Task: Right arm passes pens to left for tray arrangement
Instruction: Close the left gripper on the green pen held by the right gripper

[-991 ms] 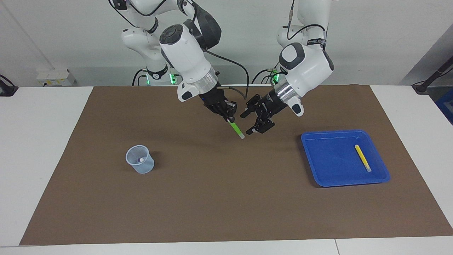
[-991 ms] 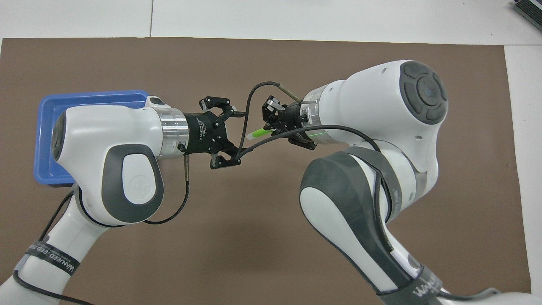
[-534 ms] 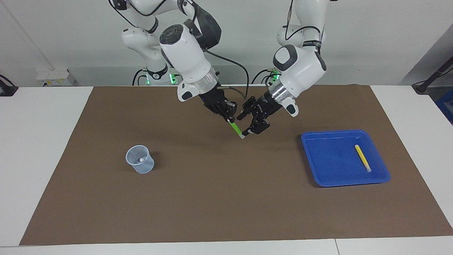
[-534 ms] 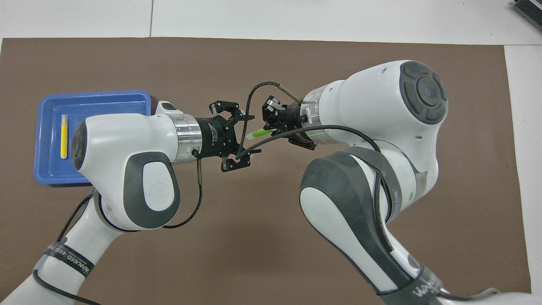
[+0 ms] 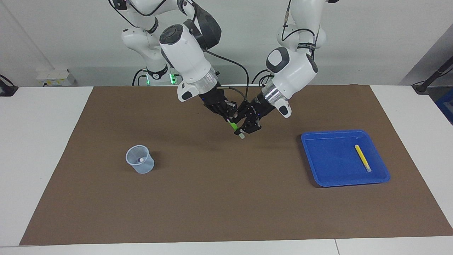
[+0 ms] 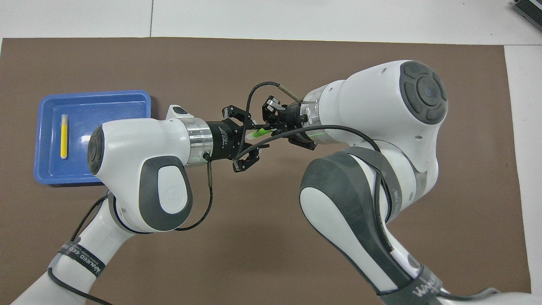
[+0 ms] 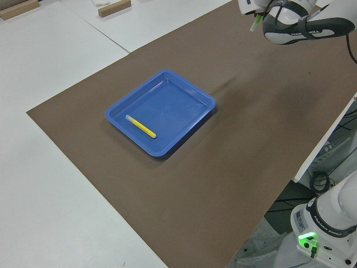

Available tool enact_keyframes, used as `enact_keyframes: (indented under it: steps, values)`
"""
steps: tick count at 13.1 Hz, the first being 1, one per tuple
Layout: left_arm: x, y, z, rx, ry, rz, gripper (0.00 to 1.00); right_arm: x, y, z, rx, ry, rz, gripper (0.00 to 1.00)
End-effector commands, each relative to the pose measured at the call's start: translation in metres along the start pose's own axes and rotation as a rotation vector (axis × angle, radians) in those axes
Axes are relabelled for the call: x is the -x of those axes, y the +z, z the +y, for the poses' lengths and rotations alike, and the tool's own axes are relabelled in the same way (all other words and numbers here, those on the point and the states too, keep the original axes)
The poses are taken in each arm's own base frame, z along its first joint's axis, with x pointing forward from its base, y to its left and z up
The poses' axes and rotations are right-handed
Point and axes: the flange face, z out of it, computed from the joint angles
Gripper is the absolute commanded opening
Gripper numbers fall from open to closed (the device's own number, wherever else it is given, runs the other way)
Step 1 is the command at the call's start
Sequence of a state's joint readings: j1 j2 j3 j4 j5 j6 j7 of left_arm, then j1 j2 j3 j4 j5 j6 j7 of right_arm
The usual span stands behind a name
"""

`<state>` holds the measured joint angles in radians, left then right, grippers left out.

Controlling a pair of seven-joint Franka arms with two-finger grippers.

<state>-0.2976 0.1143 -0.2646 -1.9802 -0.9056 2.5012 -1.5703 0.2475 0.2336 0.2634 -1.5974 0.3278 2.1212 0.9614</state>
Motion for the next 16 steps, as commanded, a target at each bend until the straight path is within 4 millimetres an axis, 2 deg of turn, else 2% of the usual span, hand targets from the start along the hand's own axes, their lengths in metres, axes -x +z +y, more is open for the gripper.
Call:
enact_keyframes:
  steps: [1, 6, 8, 9, 10, 11, 14, 16]
  values:
    - [0.001, 0.002, -0.005, 0.009, 0.004, -0.010, 0.00, 0.002, -0.004, -0.002, -0.018, 0.024, -0.009, 0.00]
    - [-0.002, -0.002, -0.001, -0.015, 0.001, -0.013, 0.00, 0.001, -0.003, -0.001, -0.015, 0.025, -0.010, 0.00]
    - [-0.006, -0.011, 0.008, -0.022, 0.017, -0.019, 0.00, 0.001, -0.005, -0.002, -0.018, 0.025, -0.008, 0.00]
    - [-0.007, -0.016, 0.013, -0.032, 0.026, -0.025, 0.00, 0.001, -0.005, -0.002, -0.018, 0.025, -0.008, 0.21]
    - [-0.012, -0.021, 0.018, -0.033, 0.035, -0.023, 0.00, 0.001, -0.005, -0.002, -0.018, 0.027, -0.008, 0.69]
    - [-0.014, -0.022, 0.019, -0.041, 0.045, -0.024, 0.00, 0.000, -0.005, -0.001, -0.016, 0.028, -0.007, 1.00]
    - [-0.014, -0.024, 0.020, -0.058, 0.071, -0.026, 0.00, -0.008, -0.014, 0.001, -0.008, 0.028, 0.006, 1.00]
    - [-0.029, -0.031, 0.018, -0.110, 0.247, -0.029, 0.00, -0.018, -0.024, 0.011, 0.019, 0.026, 0.007, 1.00]
